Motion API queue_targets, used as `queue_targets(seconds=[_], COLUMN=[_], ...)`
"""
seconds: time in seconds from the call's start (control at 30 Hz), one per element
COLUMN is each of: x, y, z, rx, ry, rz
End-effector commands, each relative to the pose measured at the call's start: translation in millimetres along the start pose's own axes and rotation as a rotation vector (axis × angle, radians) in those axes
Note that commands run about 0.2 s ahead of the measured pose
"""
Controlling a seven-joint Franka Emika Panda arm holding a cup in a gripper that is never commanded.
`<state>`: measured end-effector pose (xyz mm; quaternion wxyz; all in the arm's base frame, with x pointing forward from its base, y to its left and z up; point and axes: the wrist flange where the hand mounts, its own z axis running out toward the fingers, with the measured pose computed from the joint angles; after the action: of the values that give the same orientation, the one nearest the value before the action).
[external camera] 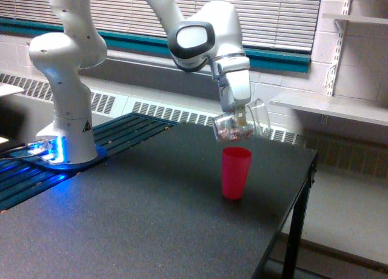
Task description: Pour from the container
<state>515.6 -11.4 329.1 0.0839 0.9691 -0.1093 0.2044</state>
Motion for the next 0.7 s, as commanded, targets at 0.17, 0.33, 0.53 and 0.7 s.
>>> queue_targets(seconds=[0.17,0.33,0.53,0.7], x=[-18,-29,-38,-44], y=[7,11,12,10], z=[-0.6,2.3,4.9,6.7], rx=[-0.009,-0.023,-0.043,-0.059], ry=[0.003,-0.013,-0.03,-0.042], rz=[-0.07,-0.092,-0.125,-0.158])
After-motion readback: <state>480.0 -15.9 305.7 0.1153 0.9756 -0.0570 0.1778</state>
